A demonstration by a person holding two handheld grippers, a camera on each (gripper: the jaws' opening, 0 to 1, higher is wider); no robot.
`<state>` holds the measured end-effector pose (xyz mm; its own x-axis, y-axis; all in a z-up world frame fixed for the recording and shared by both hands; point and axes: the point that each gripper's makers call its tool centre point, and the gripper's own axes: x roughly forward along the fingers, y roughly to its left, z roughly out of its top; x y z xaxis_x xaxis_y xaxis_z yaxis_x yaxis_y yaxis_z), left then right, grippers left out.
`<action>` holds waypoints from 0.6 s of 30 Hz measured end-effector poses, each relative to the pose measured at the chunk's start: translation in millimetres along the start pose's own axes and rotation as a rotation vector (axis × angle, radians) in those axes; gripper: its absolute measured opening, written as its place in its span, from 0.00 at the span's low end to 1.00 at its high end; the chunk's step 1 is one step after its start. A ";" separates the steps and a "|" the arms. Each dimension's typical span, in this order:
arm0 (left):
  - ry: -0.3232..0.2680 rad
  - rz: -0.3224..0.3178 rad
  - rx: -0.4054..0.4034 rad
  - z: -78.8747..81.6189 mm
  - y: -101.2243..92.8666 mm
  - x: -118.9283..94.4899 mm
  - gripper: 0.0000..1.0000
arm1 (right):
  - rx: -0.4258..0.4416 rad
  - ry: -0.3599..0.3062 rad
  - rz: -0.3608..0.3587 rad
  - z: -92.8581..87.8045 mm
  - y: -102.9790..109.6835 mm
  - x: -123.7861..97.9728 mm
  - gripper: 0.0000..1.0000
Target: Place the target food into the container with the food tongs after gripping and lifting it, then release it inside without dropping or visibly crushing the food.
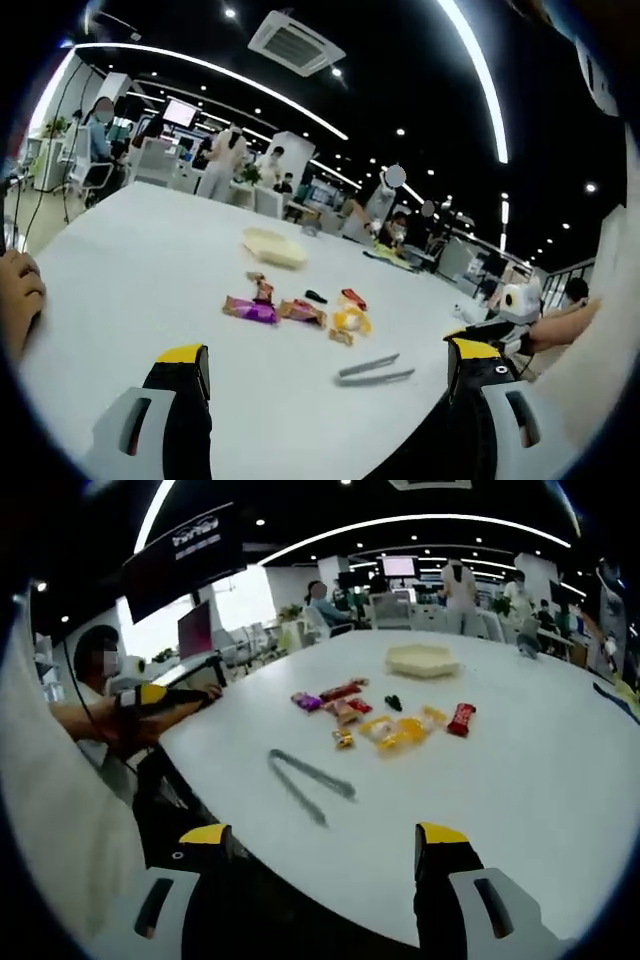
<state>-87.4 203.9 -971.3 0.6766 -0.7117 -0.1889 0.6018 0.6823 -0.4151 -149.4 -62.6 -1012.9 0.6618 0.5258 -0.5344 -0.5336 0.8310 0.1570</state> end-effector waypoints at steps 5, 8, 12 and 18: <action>0.006 0.007 0.003 -4.7 2.2 -5.8 1.00 | 0.034 -0.013 -0.024 -0.7 -5.3 13.5 0.73; -0.024 0.028 -0.004 -2.1 7.7 -8.3 1.00 | 0.045 -0.033 -0.026 2.4 -6.8 20.8 0.73; -0.050 0.067 -0.038 0.0 15.9 -6.4 1.00 | 0.114 -0.058 0.061 14.0 4.8 27.5 0.73; -0.084 0.050 -0.053 17.4 15.0 5.3 1.00 | -0.090 0.020 0.074 13.0 2.7 35.4 0.73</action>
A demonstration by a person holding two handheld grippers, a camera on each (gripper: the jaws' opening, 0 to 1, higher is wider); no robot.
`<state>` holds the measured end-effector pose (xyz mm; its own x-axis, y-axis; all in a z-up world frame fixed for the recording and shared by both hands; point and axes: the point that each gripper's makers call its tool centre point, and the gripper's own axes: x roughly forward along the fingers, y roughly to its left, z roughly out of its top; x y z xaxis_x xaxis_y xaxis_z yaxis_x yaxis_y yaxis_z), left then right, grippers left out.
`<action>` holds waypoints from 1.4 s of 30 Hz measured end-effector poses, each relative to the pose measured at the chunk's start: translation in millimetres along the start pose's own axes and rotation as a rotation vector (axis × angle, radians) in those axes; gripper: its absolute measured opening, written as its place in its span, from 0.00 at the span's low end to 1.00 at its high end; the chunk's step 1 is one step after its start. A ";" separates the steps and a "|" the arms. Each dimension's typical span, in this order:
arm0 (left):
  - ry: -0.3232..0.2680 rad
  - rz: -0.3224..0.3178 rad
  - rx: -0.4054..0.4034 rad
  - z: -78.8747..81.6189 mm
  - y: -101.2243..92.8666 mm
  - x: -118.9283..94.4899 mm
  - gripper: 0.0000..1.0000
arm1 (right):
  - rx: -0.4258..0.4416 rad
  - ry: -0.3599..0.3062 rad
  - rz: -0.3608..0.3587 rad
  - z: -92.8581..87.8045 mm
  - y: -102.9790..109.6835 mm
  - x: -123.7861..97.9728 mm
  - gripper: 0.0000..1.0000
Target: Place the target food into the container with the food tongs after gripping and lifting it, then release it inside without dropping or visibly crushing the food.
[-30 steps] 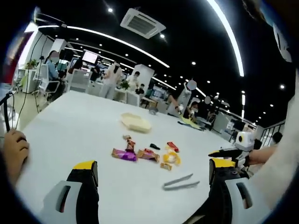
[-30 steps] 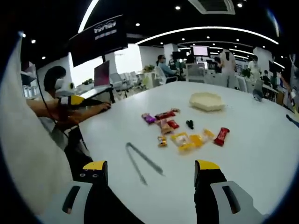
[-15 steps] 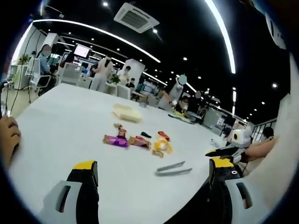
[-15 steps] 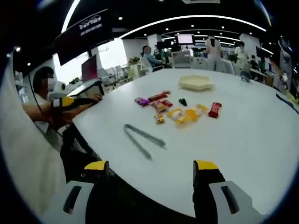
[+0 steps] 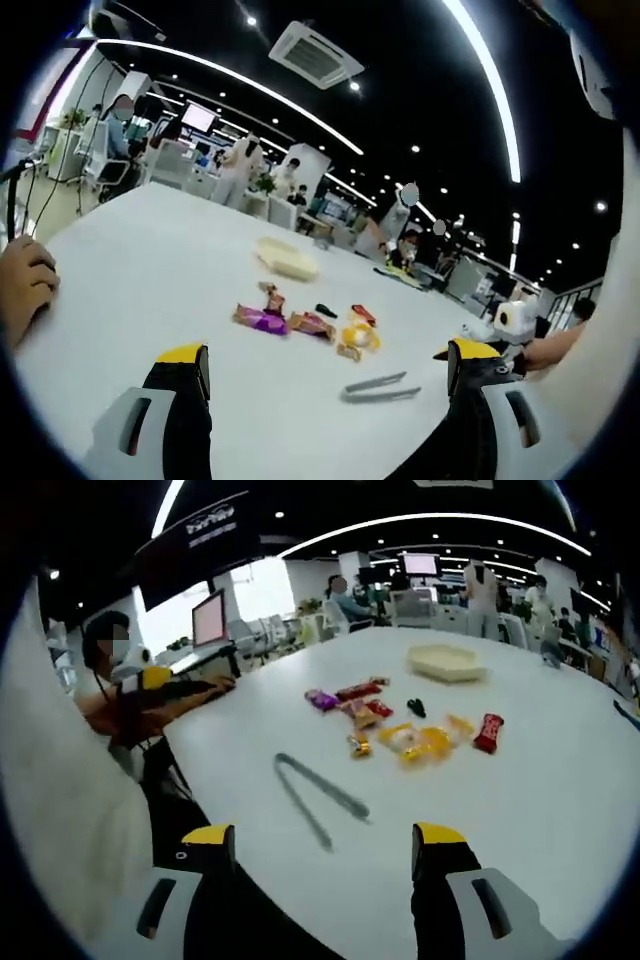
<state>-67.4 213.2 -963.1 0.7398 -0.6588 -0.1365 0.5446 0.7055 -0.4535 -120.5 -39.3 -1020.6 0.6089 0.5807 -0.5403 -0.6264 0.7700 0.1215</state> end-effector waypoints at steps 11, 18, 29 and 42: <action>-0.078 -0.017 0.094 16.9 -16.9 25.2 1.00 | -0.081 0.066 0.030 -1.9 -6.0 14.6 0.74; -0.070 -0.044 0.081 0.1 -39.4 20.0 0.99 | -0.113 0.083 0.054 1.6 -6.6 27.0 0.74; -0.079 -0.061 0.071 -5.2 -39.4 10.8 0.99 | -0.147 0.137 0.090 -11.1 12.8 34.9 0.74; 0.010 -0.162 0.169 -18.4 -46.9 35.9 0.99 | -0.111 0.110 0.049 -9.3 9.1 36.6 0.74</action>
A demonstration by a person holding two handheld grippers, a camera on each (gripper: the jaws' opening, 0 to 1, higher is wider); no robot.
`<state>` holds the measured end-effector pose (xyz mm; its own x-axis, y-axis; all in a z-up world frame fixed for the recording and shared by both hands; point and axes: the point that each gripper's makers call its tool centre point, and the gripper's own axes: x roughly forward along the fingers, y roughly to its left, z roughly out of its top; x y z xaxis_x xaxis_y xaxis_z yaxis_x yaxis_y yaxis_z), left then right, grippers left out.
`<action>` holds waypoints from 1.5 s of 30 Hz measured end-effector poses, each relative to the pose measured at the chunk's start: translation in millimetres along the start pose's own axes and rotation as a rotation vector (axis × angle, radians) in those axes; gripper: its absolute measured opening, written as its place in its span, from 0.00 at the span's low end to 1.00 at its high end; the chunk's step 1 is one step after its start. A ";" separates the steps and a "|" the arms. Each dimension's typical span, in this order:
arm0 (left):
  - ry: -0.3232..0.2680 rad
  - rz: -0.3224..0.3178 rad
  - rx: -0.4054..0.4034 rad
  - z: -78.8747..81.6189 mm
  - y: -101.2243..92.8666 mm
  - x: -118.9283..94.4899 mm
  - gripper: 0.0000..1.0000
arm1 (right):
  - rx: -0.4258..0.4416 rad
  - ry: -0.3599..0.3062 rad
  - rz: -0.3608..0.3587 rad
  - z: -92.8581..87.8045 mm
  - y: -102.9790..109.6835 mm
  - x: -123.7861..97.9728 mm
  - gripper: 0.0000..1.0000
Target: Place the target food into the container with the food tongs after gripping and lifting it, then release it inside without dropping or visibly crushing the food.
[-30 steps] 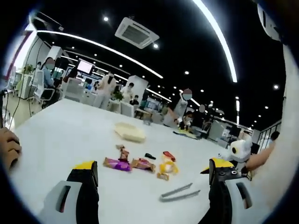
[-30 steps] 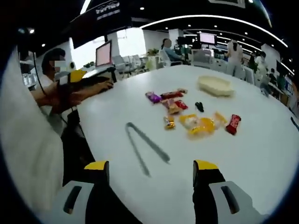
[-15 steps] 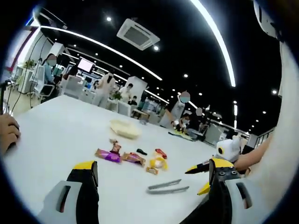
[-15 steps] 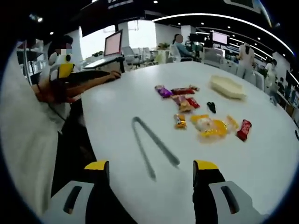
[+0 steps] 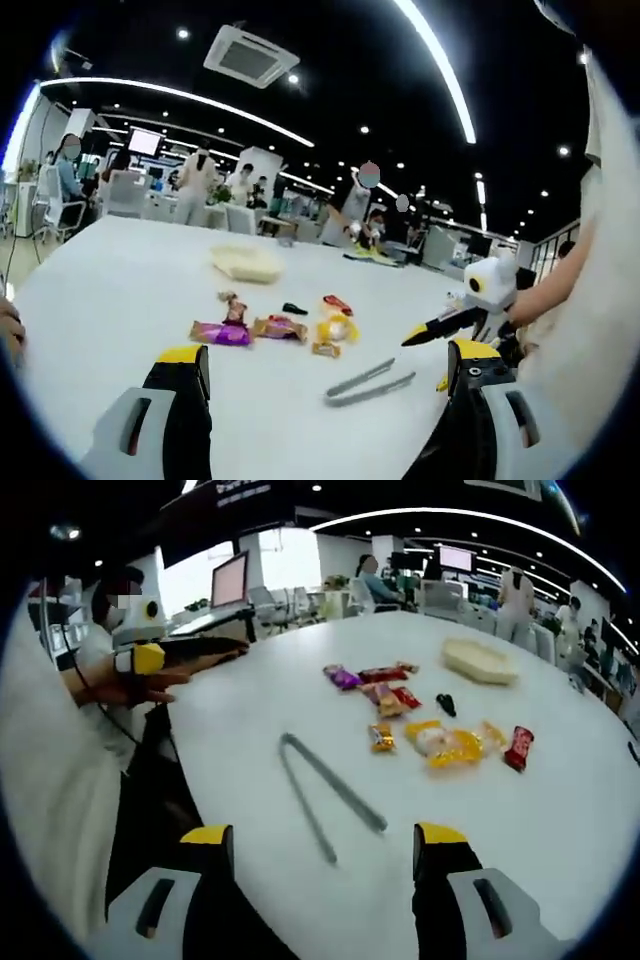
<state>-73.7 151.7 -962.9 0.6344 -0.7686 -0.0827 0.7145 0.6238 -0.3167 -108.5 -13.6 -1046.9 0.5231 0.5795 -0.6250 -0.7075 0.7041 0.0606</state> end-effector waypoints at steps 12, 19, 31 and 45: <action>0.061 -0.096 0.026 -20.1 -35.3 33.4 0.99 | -0.014 0.043 0.013 2.3 -7.4 8.0 0.75; 0.049 -0.078 0.019 -15.8 -20.1 32.4 0.99 | -0.021 0.050 0.015 5.1 -4.3 12.1 0.75; 0.054 -0.065 0.011 -18.0 -11.7 25.5 0.99 | -0.019 0.078 0.026 1.4 -1.4 15.9 0.74; 0.034 -0.046 0.001 -15.2 -6.3 23.0 0.99 | -0.057 0.104 0.055 -2.1 3.0 22.6 0.66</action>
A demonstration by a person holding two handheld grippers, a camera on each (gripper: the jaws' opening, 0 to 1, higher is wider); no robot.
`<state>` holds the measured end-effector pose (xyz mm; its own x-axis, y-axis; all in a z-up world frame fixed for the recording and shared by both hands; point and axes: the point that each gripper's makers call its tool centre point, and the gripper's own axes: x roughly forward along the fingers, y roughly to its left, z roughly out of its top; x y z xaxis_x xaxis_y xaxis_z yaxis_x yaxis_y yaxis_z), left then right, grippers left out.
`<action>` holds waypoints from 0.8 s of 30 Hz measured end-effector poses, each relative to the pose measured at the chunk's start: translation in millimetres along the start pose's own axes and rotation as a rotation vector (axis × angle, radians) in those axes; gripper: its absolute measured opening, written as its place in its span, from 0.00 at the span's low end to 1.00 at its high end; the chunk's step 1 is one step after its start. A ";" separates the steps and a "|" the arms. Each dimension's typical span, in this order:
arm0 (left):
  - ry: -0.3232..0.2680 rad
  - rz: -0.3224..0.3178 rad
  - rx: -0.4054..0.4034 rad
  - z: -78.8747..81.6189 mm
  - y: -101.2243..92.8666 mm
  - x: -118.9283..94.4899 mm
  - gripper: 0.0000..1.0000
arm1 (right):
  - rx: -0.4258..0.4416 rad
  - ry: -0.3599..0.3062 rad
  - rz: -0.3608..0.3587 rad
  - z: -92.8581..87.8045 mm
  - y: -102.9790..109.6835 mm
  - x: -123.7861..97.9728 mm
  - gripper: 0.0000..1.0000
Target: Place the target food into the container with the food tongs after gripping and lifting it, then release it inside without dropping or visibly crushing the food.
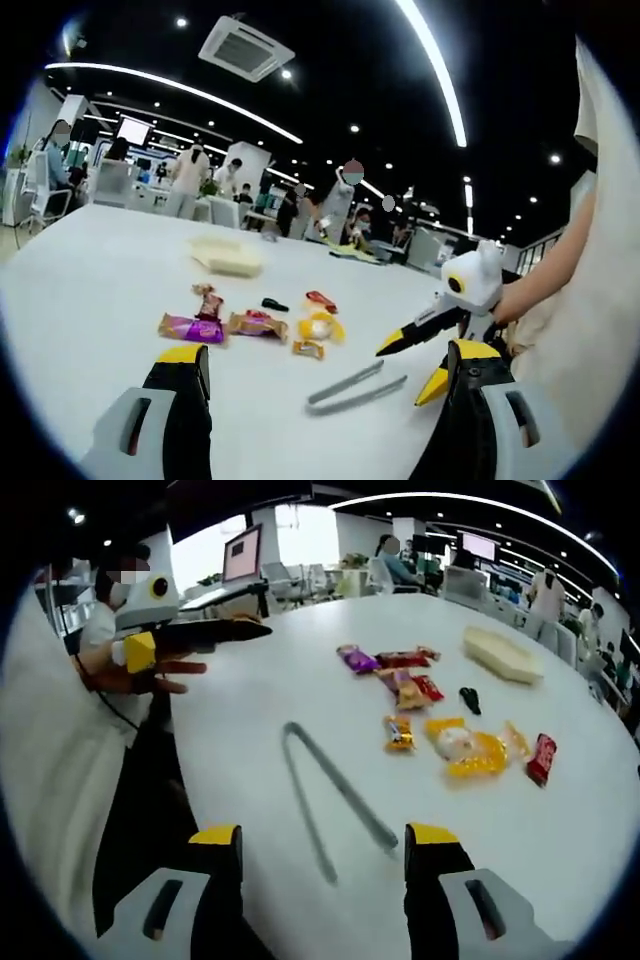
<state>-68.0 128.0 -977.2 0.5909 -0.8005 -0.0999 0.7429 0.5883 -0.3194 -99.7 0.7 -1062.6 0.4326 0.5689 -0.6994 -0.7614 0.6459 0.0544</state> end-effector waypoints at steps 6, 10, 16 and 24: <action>-0.002 -0.012 0.003 1.9 -3.1 1.1 0.99 | -0.007 0.029 0.008 -4.7 2.1 6.0 0.66; -0.003 -0.011 0.005 2.2 -1.6 2.2 0.99 | -0.020 0.041 0.001 -7.8 -0.4 6.9 0.62; -0.008 -0.004 0.004 2.1 -1.5 0.5 0.99 | -0.045 0.079 -0.029 -17.1 -5.3 8.3 0.49; -0.004 0.007 -0.006 -2.3 -1.5 -2.5 0.99 | -0.028 0.061 -0.045 -15.4 -8.6 9.5 0.44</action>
<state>-71.3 128.8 -978.6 0.5973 -0.7959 -0.0984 0.7370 0.5932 -0.3240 -96.6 -7.2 -1080.7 0.4376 0.5070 -0.7426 -0.7553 0.6554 0.0024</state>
